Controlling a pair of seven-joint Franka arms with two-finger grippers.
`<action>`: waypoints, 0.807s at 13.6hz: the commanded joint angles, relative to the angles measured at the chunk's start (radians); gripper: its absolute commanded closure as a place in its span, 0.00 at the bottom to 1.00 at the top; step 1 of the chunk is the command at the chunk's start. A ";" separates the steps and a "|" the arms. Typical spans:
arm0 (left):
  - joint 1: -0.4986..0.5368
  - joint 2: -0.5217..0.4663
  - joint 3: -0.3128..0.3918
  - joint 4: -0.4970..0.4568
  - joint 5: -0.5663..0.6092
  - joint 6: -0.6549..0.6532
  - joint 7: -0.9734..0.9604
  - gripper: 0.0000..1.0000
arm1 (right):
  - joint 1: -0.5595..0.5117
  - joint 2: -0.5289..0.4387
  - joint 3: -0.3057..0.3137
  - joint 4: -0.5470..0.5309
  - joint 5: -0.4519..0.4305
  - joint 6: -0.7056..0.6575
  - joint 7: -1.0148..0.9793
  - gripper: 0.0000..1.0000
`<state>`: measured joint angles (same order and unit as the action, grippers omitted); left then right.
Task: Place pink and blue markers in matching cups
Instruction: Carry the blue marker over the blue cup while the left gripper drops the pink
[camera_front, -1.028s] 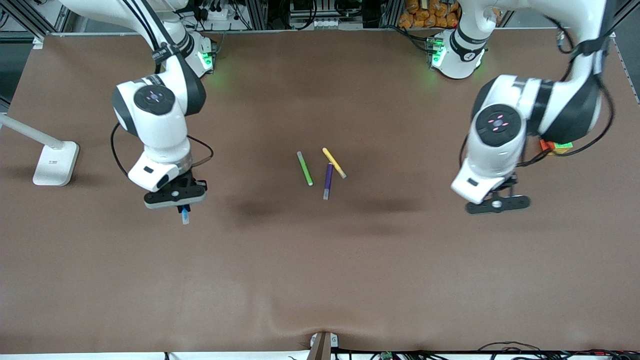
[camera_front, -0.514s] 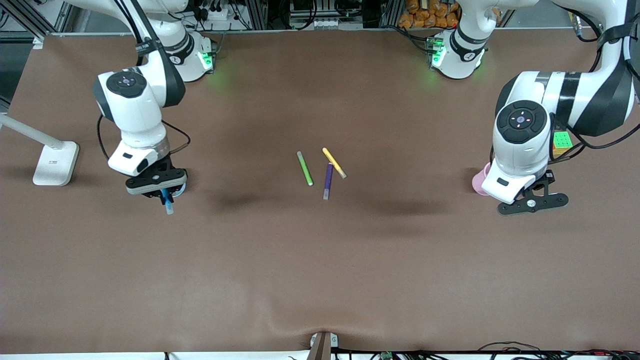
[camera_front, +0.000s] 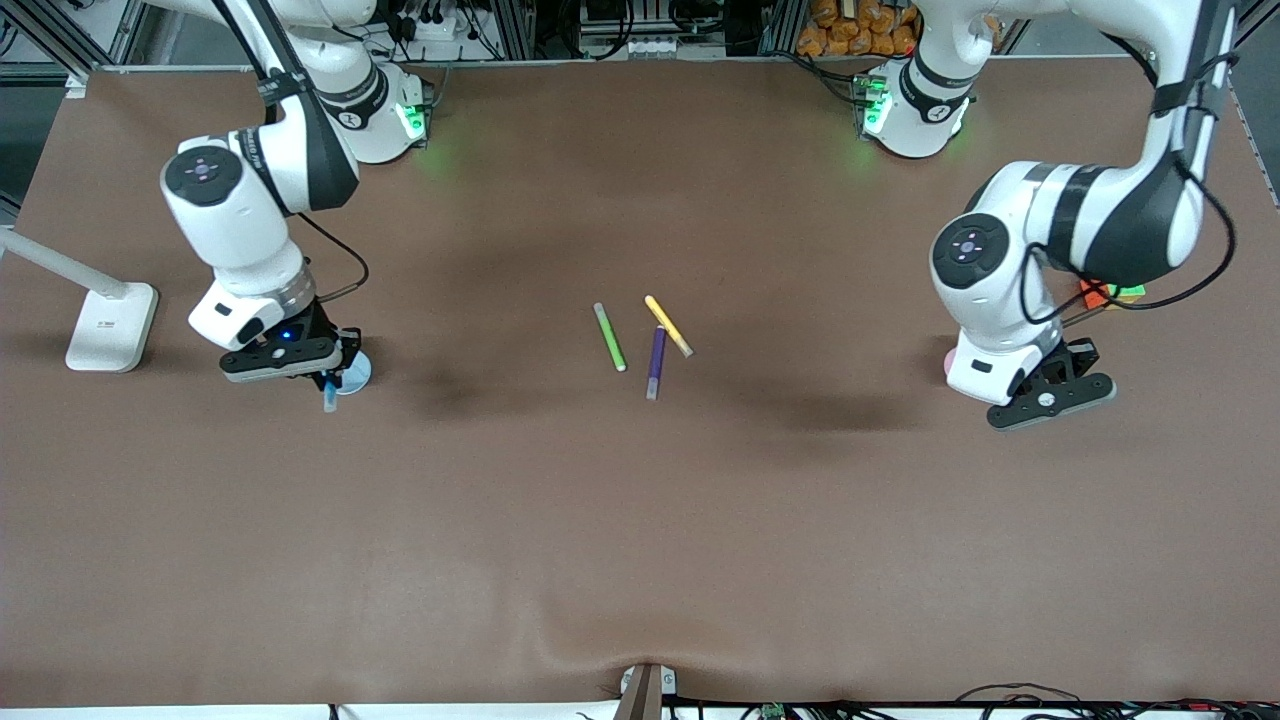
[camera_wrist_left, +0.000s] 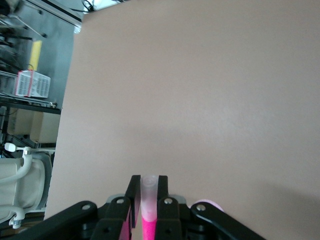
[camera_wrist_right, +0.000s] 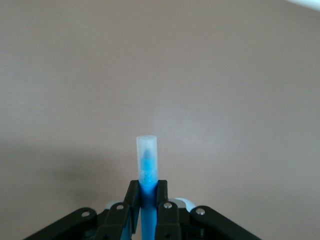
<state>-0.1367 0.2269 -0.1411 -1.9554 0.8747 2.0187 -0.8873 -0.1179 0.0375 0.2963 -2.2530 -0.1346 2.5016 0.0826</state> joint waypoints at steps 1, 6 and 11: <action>0.006 -0.044 -0.032 -0.132 0.154 0.035 -0.213 1.00 | -0.023 -0.027 -0.032 0.065 0.278 -0.163 -0.147 1.00; 0.009 -0.023 -0.035 -0.171 0.214 0.061 -0.320 1.00 | -0.025 -0.021 -0.160 0.121 0.522 -0.409 -0.316 1.00; 0.012 0.012 -0.034 -0.214 0.325 0.097 -0.496 1.00 | -0.029 0.033 -0.256 0.151 0.530 -0.608 -0.323 1.00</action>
<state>-0.1335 0.2355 -0.1716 -2.1484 1.1612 2.0987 -1.3234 -0.1356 0.0338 0.0688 -2.1289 0.3718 1.9550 -0.2224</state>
